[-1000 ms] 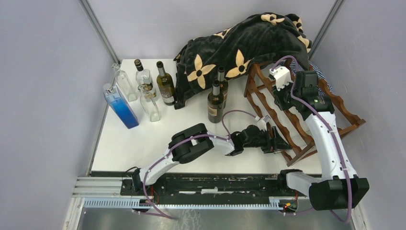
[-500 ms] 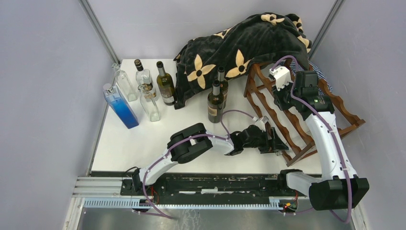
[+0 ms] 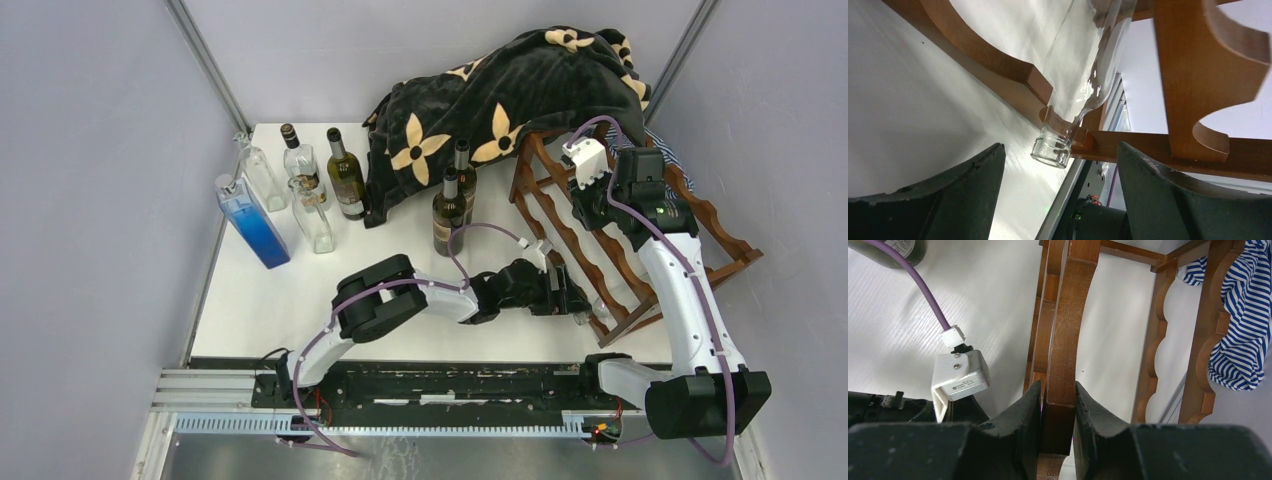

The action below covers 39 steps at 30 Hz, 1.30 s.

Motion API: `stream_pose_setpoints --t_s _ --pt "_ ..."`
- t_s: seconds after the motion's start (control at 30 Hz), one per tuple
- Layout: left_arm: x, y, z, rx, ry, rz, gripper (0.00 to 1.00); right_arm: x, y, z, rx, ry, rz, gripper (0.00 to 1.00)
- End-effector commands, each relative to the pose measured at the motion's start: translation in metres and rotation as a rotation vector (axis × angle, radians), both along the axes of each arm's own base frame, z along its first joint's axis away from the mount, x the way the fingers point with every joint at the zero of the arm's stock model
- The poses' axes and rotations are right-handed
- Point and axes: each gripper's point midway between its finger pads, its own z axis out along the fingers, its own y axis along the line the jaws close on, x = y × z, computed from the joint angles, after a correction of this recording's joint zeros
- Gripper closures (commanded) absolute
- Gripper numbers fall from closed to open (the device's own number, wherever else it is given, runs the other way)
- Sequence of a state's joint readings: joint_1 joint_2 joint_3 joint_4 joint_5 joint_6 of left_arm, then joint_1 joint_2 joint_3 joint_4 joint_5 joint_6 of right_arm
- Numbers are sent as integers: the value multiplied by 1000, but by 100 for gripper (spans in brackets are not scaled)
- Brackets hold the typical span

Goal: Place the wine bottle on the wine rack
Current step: Place the wine bottle in the wine rack, then pick up the wine bottle from the center of the board.

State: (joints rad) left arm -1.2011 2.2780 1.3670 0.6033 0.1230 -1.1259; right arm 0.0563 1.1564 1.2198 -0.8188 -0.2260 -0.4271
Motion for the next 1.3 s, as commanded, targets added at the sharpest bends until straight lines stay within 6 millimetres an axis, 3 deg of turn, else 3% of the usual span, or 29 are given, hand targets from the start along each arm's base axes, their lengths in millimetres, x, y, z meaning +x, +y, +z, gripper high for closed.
stream_pose_setpoints --t_s 0.0,0.23,0.33,0.47,0.77,1.27 --pt "11 7 40 -10 -143 24 16 -2 33 15 65 -50 168 86" --pt "-1 23 42 24 -190 9 42 -1 31 13 59 -46 161 86" --pt "-14 31 40 60 -212 -15 62 -1 31 12 55 -41 159 86" --pt "-27 34 29 125 -222 -54 77 -1 31 11 55 -41 157 86" --pt "-35 11 10 131 -186 -118 80 -1 31 9 55 -37 157 86" --pt "-22 -13 3 146 -195 -126 80 -2 32 10 59 -42 162 86"
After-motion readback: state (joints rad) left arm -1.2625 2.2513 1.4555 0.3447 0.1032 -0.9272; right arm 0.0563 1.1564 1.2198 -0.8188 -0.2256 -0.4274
